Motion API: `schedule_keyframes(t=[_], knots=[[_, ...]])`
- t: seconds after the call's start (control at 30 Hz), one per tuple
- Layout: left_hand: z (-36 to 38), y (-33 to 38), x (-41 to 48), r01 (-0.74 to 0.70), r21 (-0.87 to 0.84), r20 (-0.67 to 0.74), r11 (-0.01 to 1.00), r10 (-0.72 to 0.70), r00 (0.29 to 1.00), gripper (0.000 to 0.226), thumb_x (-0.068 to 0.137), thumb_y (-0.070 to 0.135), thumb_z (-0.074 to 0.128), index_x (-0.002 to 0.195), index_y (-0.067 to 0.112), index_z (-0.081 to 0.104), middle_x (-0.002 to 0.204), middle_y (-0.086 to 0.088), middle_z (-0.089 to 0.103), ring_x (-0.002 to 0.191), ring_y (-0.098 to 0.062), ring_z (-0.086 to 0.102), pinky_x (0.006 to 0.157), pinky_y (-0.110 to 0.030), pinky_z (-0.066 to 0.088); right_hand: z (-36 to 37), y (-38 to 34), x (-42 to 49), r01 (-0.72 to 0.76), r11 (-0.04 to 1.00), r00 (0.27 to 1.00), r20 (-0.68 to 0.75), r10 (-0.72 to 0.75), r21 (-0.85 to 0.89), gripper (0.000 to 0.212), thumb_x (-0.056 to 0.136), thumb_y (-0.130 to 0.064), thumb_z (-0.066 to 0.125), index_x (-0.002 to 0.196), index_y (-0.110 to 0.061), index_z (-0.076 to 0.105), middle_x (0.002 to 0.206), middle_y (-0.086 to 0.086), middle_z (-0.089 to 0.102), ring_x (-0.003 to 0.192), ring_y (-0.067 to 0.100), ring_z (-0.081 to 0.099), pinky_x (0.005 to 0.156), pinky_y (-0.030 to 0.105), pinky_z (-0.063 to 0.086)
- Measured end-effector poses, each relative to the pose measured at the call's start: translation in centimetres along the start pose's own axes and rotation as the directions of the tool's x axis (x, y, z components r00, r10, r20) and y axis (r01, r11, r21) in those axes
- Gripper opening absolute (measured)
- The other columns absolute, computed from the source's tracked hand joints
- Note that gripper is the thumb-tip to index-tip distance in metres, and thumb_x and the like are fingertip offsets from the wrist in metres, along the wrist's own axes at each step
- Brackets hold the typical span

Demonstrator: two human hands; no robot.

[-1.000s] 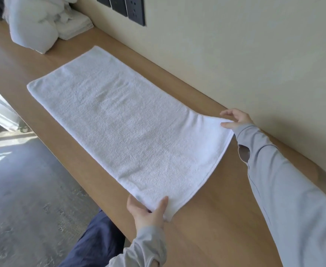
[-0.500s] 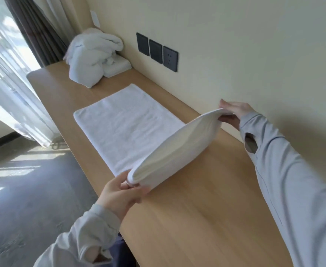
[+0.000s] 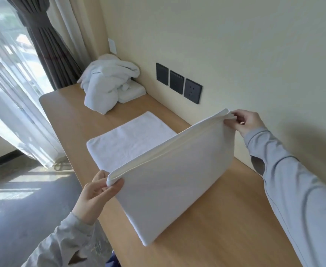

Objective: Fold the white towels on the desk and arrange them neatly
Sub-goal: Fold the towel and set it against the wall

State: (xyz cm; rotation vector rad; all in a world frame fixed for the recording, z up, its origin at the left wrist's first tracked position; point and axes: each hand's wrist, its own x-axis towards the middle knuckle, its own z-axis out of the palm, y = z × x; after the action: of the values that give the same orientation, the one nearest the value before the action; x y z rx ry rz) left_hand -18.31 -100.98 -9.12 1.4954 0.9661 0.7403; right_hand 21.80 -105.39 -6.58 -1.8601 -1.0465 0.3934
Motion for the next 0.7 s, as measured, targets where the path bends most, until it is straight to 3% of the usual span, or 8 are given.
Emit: schedule_keyframes(t=[0.07, 0.17, 0.3, 0.37, 0.5, 0.57, 0.63, 0.7], knots=[[-2.2, -0.8, 2.4, -0.005, -0.060, 0.044, 0.998, 0.008, 0.999, 0.027, 0.084, -0.001, 0.054, 0.059, 0.001, 0.064, 0.088, 0.000, 0.052, 0.073, 0.023, 0.047, 0.073, 0.003, 0.033, 1.9, -1.1, 1.9, 0.041, 0.999, 0.999, -0.029, -0.042, -0.030, 0.014, 0.085, -0.006, 0.063, 0.098, -0.003, 0.065, 0.085, 0.006, 0.059, 0.075, 0.011, 0.049, 0.065, 0.002, 0.034], [-6.0, -2.5, 6.7, -0.022, -0.153, 0.122, 0.988, 0.041, 0.992, 0.027, 0.084, 0.017, 0.060, 0.063, 0.003, 0.069, 0.088, 0.009, 0.058, 0.092, -0.001, 0.054, 0.094, -0.027, 0.036, 5.9, -3.1, 5.1, 0.061, 0.998, 0.995, -0.080, -0.063, -0.025, 0.012, 0.088, -0.008, 0.059, 0.099, -0.006, 0.063, 0.089, 0.004, 0.060, 0.084, 0.014, 0.052, 0.069, 0.001, 0.036], [-11.5, -5.1, 13.4, -0.017, -0.266, 0.088, 0.964, 0.042, 0.995, 0.052, 0.075, 0.041, 0.070, 0.074, -0.010, 0.063, 0.104, -0.016, 0.059, 0.108, -0.028, 0.054, 0.102, -0.054, 0.034, 12.3, -5.5, 10.8, 0.089, 0.993, 0.986, -0.133, -0.098, -0.072, 0.005, 0.090, -0.015, 0.056, 0.093, -0.015, 0.059, 0.078, -0.005, 0.056, 0.072, 0.009, 0.049, 0.065, 0.010, 0.037], [-14.4, -6.9, 17.2, 0.037, -0.267, 0.067, 0.963, -0.019, 0.998, 0.063, 0.072, 0.047, 0.072, 0.074, -0.015, 0.060, 0.106, -0.021, 0.061, 0.114, -0.033, 0.054, 0.103, -0.052, 0.035, 16.5, -6.0, 14.5, 0.070, 0.992, 0.989, -0.122, -0.083, -0.103, 0.006, 0.089, -0.020, 0.056, 0.086, -0.015, 0.058, 0.073, -0.005, 0.055, 0.071, 0.012, 0.048, 0.064, 0.016, 0.037], [-17.6, -11.7, 24.6, 0.233, -0.214, -0.001, 0.949, -0.239, 0.971, 0.032, 0.081, 0.028, 0.067, 0.073, -0.003, 0.070, 0.100, -0.013, 0.068, 0.102, -0.025, 0.061, 0.092, -0.035, 0.041, 26.3, -4.5, 20.9, -0.040, 0.974, 0.999, -0.021, 0.036, -0.223, 0.014, 0.089, -0.021, 0.057, 0.077, -0.019, 0.049, 0.067, -0.006, 0.046, 0.067, 0.014, 0.042, 0.051, 0.014, 0.030], [-18.2, -14.9, 27.4, 0.360, -0.104, -0.139, 0.927, -0.372, 0.918, 0.016, 0.084, 0.016, 0.064, 0.087, 0.001, 0.066, 0.097, -0.014, 0.063, 0.096, -0.030, 0.059, 0.083, -0.035, 0.044, 31.3, -2.2, 22.7, -0.176, 0.946, 0.979, 0.055, 0.199, -0.274, 0.009, 0.090, -0.019, 0.054, 0.097, -0.013, 0.056, 0.087, 0.002, 0.052, 0.084, 0.023, 0.051, 0.064, 0.017, 0.033], [-18.2, -17.5, 29.2, 0.479, 0.080, -0.322, 0.874, -0.432, 0.842, 0.032, 0.086, 0.012, 0.065, 0.116, 0.008, 0.056, 0.114, -0.017, 0.053, 0.103, -0.036, 0.056, 0.087, -0.043, 0.046, 35.2, 0.4, 23.1, -0.277, 0.885, 0.932, 0.118, 0.342, -0.373, 0.033, 0.092, -0.016, 0.052, 0.124, -0.009, 0.049, 0.108, 0.008, 0.050, 0.110, 0.029, 0.050, 0.092, 0.028, 0.036], [-17.7, -18.4, 30.0, 0.422, 0.365, -0.450, 0.830, -0.239, 0.860, 0.042, 0.086, 0.019, 0.062, 0.126, 0.012, 0.052, 0.123, -0.016, 0.047, 0.110, -0.037, 0.051, 0.093, -0.049, 0.043, 37.3, 1.8, 22.4, -0.131, 0.828, 0.975, 0.080, 0.207, -0.545, 0.038, 0.092, -0.014, 0.050, 0.130, -0.007, 0.046, 0.125, 0.013, 0.050, 0.121, 0.031, 0.045, 0.102, 0.039, 0.033]])
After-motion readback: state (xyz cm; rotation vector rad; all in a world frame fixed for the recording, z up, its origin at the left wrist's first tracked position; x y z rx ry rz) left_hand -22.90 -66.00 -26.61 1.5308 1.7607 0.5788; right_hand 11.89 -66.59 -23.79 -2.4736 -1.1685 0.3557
